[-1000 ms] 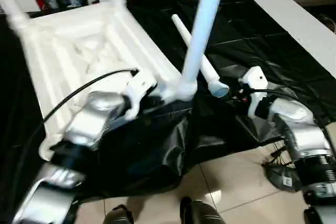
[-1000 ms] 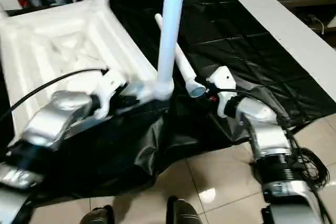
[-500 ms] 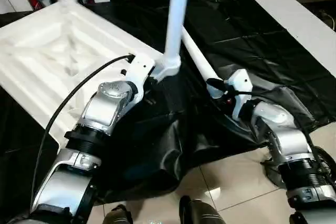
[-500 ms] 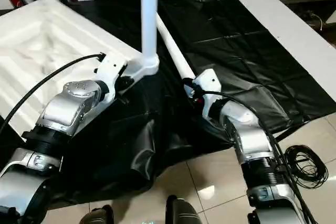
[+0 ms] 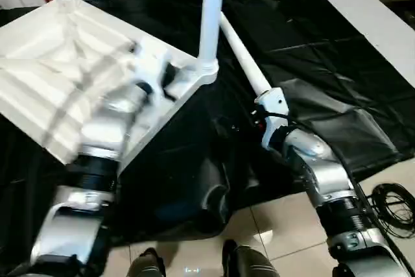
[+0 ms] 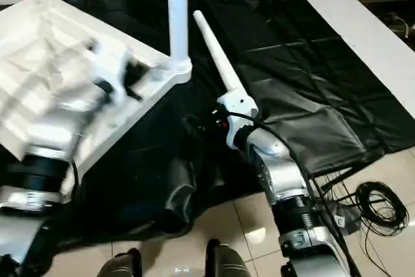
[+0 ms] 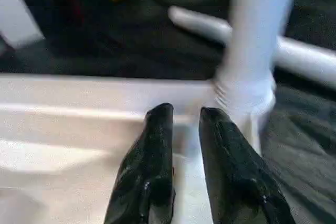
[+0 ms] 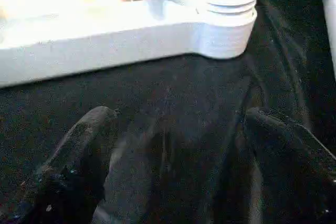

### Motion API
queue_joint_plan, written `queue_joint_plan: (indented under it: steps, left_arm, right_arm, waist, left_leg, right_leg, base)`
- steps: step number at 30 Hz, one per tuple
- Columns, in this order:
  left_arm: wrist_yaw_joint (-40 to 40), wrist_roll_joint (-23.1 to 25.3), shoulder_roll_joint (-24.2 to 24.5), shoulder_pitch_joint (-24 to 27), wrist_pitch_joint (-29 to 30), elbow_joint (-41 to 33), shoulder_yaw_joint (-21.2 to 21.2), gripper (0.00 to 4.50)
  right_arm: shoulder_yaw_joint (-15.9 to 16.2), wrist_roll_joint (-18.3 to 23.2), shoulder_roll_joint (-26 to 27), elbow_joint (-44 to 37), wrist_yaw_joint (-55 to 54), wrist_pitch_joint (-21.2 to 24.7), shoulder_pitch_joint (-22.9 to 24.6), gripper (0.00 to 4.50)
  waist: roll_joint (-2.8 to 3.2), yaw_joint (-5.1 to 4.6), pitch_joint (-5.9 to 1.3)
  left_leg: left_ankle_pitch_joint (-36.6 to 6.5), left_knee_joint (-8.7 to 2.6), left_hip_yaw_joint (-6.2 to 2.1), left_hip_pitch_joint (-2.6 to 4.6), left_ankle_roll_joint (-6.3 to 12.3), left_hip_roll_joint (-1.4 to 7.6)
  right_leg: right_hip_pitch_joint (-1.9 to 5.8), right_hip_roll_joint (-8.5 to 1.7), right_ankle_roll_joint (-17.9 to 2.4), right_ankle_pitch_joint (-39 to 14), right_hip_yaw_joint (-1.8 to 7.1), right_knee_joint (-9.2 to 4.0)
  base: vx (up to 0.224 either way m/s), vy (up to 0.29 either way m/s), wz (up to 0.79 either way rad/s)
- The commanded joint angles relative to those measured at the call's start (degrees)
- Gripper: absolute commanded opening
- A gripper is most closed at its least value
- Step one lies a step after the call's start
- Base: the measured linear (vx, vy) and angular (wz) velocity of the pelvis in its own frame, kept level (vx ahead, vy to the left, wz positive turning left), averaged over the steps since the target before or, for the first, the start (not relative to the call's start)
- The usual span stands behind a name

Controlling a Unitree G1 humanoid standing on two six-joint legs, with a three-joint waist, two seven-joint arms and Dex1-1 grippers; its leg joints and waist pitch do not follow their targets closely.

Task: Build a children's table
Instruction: Rotate table base

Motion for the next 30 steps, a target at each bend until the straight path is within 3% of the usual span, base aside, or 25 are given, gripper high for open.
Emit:
queue_joint_plan:
  steps: [1, 4, 6, 9, 11, 13, 14, 16, 18, 22, 27, 30]
  left_arm:
    - [-3.99, -1.31, 4.40, 2.19, 4.51, -6.01, 1.72, 0.97]
    - [-8.19, -0.25, 12.33, 4.82, 9.13, -10.47, 2.35, 0.97]
    - [-9.22, 3.83, 20.82, 6.52, 11.64, -10.82, 3.50, 0.97]
    - [-10.32, 8.05, 28.93, 8.71, 13.42, -10.48, 4.17, 0.97]
    - [-12.65, 10.27, 35.92, 12.06, 15.33, -10.95, 4.08, 0.97]
    - [-16.49, 10.13, 42.23, 16.57, 18.22, -12.80, 3.69, 0.97]
    - [-18.86, 9.67, 45.68, 19.71, 19.86, -14.10, 3.30, 0.97]
    - [-21.58, 8.99, 49.11, 23.47, 21.55, -15.29, 2.77, 0.97]
    - [-24.75, 8.23, 51.41, 26.83, 22.80, -15.79, 0.66, 0.97]
    - [-29.71, 6.21, 51.91, 31.28, 23.44, -17.21, -3.06, 0.97]
    - [-32.74, 0.70, 46.86, 34.88, 23.24, -21.88, -4.69, 0.97]
    - [-33.65, -0.73, 44.76, 34.73, 22.68, -23.17, -5.06, 0.97]
  right_arm:
    - [1.60, -1.02, 1.12, 1.48, -0.82, 0.51, -1.00, 4.09]
    - [2.80, -1.96, 2.86, 3.80, -1.39, -0.40, -2.26, 4.09]
    - [3.04, -2.46, 4.03, 6.43, -2.20, -1.16, -3.80, 4.09]
    - [3.12, -2.89, 4.85, 8.72, -3.04, -1.44, -5.18, 4.09]
    - [3.19, -3.50, 5.39, 10.75, -3.81, -1.60, -6.36, 4.09]
    - [3.23, -3.88, 5.77, 13.14, -4.68, -1.90, -7.66, 4.09]
    - [3.13, -4.16, 6.02, 14.90, -5.10, -2.52, -8.55, 4.09]
    - [2.94, -4.38, 6.42, 16.87, -5.54, -3.25, -9.60, 4.09]
    - [2.64, -4.41, 6.96, 19.29, -6.18, -4.29, -10.97, 4.09]
    - [2.27, -4.49, 7.65, 21.55, -6.93, -5.35, -12.57, 4.09]
    - [1.66, -4.28, 7.75, 23.66, -6.96, -6.90, -13.93, 4.09]
    - [1.63, -4.23, 7.68, 24.07, -6.80, -7.50, -13.92, 4.09]
  waist:
    - [0.75, 0.25, -4.87]
    - [1.14, 0.05, -4.46]
    - [1.33, 0.03, -4.39]
    - [1.83, -0.05, -4.33]
    - [1.80, -0.02, -4.17]
    - [1.91, -0.08, -4.05]
    - [2.16, 0.12, -4.14]
    - [2.08, 0.21, -3.83]
    - [2.22, 0.65, -3.66]
    - [2.21, 0.79, -3.97]
    - [2.28, 0.67, -4.53]
    - [2.33, 0.69, -4.69]
  left_leg:
    - [-4.94, -2.49, 0.68, 0.56, 5.59, 0.12]
    - [-6.94, -2.78, 0.85, 0.91, 3.47, 0.12]
    - [-7.50, -2.97, 0.71, 0.94, 2.40, 0.12]
    - [-6.52, -2.98, 0.62, 1.40, 0.88, 0.20]
    - [-6.40, -3.12, 0.66, 1.17, 0.78, 0.13]
    - [-6.94, -3.25, 0.64, 1.18, 0.30, 0.18]
    - [-6.73, -3.17, 0.69, 1.51, -0.22, 0.33]
    - [-8.31, -3.38, 0.83, 1.49, -0.59, 0.33]
    - [-9.89, -3.53, 1.01, 1.72, -0.86, 0.36]
    - [-10.03, -3.60, 0.84, 1.52, -1.48, 0.34]
    - [-6.87, -3.19, 0.95, 1.20, -1.08, -0.03]
    - [-6.94, -3.03, 0.95, 1.13, -0.52, -0.11]
  right_leg:
    - [5.30, -2.60, -16.36, -2.94, 1.52, -2.23]
    - [4.80, -2.36, -15.12, -5.91, 1.61, -2.62]
    - [4.71, -2.37, -14.43, -6.62, 1.57, -2.52]
    - [4.53, -2.36, -13.96, -4.65, 1.61, -2.30]
    - [4.52, -2.42, -13.78, -4.40, 1.61, -2.17]
    - [4.47, -2.51, -13.68, -5.22, 1.69, -2.27]
    - [4.29, -2.72, -14.16, -4.55, 1.80, -2.13]
    - [4.10, -2.57, -14.11, -6.11, 1.82, -2.37]
    - [3.77, -2.48, -14.11, -7.28, 1.94, -2.63]
    - [4.09, -2.73, -14.34, -6.99, 2.01, -2.34]
    - [4.63, -2.43, -15.57, -0.89, 2.02, -1.61]
    - [4.80, -2.40, -15.76, -0.60, 1.98, -1.51]
  base:
    - [0.000, 0.000, 0.00]
    - [0.000, 0.000, 0.00]
    - [0.000, 0.000, 0.00]
    - [0.000, 0.000, 0.00]
    - [0.000, 0.000, 0.00]
    - [0.000, 0.000, 0.00]
    - [0.000, 0.000, 0.00]
    - [0.000, 0.000, 0.00]
    - [0.000, 0.000, 0.00]
    - [0.000, 0.000, 0.00]
    - [0.000, 0.000, 0.00]
    - [0.000, 0.000, 0.00]
